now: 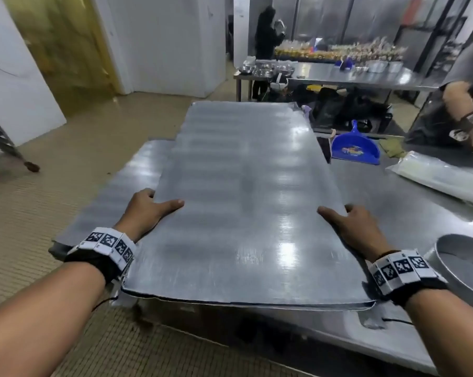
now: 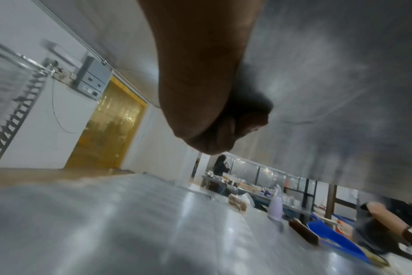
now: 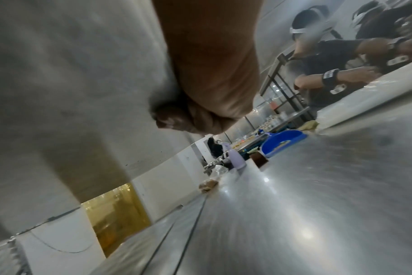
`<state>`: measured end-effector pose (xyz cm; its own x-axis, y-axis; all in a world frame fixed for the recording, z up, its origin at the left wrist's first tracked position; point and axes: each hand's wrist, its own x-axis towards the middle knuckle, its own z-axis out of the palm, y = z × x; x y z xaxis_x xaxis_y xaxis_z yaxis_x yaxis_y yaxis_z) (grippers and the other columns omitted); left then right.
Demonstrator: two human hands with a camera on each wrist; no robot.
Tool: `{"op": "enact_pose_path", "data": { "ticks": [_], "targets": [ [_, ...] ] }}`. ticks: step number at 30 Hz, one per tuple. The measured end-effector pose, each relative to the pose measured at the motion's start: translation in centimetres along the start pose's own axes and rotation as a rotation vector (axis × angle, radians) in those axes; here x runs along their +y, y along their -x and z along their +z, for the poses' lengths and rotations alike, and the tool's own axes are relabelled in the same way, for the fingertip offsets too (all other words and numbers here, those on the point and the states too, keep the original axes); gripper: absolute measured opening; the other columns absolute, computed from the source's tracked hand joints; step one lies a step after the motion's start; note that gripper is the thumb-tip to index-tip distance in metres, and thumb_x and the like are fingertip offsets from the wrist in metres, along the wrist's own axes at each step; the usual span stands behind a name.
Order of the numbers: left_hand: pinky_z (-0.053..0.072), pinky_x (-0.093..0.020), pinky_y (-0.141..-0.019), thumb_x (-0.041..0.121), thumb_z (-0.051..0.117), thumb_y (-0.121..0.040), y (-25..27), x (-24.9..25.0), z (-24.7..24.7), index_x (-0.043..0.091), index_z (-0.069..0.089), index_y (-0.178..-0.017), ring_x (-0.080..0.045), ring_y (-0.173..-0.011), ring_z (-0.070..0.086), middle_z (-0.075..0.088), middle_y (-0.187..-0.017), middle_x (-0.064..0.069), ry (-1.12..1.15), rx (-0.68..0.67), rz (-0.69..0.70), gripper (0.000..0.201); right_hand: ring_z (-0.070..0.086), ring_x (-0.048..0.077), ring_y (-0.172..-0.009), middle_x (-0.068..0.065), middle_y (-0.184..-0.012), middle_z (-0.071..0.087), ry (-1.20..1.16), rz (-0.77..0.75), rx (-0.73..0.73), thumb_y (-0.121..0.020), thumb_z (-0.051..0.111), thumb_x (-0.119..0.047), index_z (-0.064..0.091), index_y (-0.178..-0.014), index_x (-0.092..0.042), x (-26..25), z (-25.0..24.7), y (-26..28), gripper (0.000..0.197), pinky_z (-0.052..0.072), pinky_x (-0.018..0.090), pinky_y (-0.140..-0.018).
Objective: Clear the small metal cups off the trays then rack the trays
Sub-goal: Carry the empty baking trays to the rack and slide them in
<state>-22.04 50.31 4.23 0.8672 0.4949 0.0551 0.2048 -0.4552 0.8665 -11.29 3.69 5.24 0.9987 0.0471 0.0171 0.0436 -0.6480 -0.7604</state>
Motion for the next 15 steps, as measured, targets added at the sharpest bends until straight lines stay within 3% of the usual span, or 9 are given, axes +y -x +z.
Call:
{"op": "enact_pose_path", "data": {
  "ticks": [2, 5, 7, 9, 10, 13, 15],
  "targets": [
    [0.055, -0.039, -0.072, 0.074, 0.087, -0.051, -1.4, 0.2, -2.5, 0.009, 0.07, -0.107, -0.026, -0.088, 0.07, 0.074, -0.1, -0.005, 0.027, 0.03, 0.017, 0.087, 0.057, 0.035, -0.12, 0.019, -0.129, 0.062, 0.022, -0.063, 0.011, -0.078, 0.066, -0.07, 0.057, -0.13, 0.002, -2.8, 1.4, -1.6, 0.089, 0.044, 0.036, -0.092],
    [0.059, -0.041, -0.084, 0.056, 0.091, -0.063, -2.6, 1.0, -6.1, 0.012, 0.073, -0.11, -0.021, -0.095, 0.073, 0.077, -0.104, -0.003, 0.047, 0.094, 0.044, 0.067, 0.061, 0.033, -0.105, 0.015, -0.109, 0.067, 0.007, -0.106, 0.016, -0.083, 0.07, -0.058, 0.063, -0.113, 0.001, -7.2, 3.1, -3.6, 0.066, 0.041, 0.03, -0.079],
    [0.058, -0.027, -0.075, 0.046, 0.091, -0.068, -3.0, 1.5, -8.4, 0.011, 0.074, -0.107, -0.014, -0.092, 0.073, 0.077, -0.102, 0.0, 0.055, 0.143, 0.045, 0.055, 0.059, 0.029, -0.099, 0.011, -0.102, 0.062, -0.026, -0.156, -0.01, -0.083, 0.07, -0.058, 0.062, -0.112, 0.001, -9.7, 4.6, -4.9, 0.065, 0.04, 0.033, -0.08],
    [0.05, -0.015, -0.06, 0.035, 0.09, -0.073, -2.8, 2.0, -10.6, 0.012, 0.075, -0.1, -0.006, -0.079, 0.071, 0.077, -0.093, 0.003, 0.053, 0.191, 0.057, 0.038, 0.06, 0.028, -0.103, 0.01, -0.111, 0.064, -0.049, -0.205, -0.032, -0.078, 0.067, -0.068, 0.06, -0.118, 0.003, -11.8, 6.1, -6.3, 0.082, 0.044, 0.035, -0.085],
    [0.049, -0.015, -0.058, 0.035, 0.09, -0.073, -2.6, 2.1, -11.5, 0.013, 0.074, -0.098, -0.006, -0.076, 0.07, 0.076, -0.09, 0.003, 0.046, 0.226, 0.06, 0.037, 0.06, 0.029, -0.105, 0.01, -0.115, 0.064, -0.052, -0.225, -0.043, -0.078, 0.066, -0.069, 0.059, -0.117, 0.004, -13.0, 6.6, -6.6, 0.083, 0.045, 0.036, -0.087],
    [0.06, -0.03, -0.074, 0.035, 0.091, -0.071, -1.5, 2.1, -14.0, 0.012, 0.076, -0.099, -0.013, -0.081, 0.075, 0.079, -0.091, 0.003, 0.077, 0.305, 0.029, 0.039, 0.055, 0.024, -0.085, 0.004, -0.088, 0.058, -0.098, -0.286, -0.101, -0.085, 0.069, -0.055, 0.051, -0.088, -0.005, -16.3, 7.9, -7.4, 0.053, 0.042, 0.034, -0.077],
    [0.061, -0.037, -0.081, 0.032, 0.092, -0.071, -0.4, 2.0, -15.3, 0.012, 0.077, -0.099, -0.013, -0.083, 0.076, 0.079, -0.09, 0.003, 0.108, 0.352, -0.003, 0.038, 0.064, 0.023, -0.079, -0.002, -0.077, 0.065, -0.15, -0.328, -0.147, -0.083, 0.072, -0.054, 0.06, -0.083, -0.005, -17.7, 8.8, -8.5, 0.05, 0.048, 0.033, -0.073]
  ]
}}
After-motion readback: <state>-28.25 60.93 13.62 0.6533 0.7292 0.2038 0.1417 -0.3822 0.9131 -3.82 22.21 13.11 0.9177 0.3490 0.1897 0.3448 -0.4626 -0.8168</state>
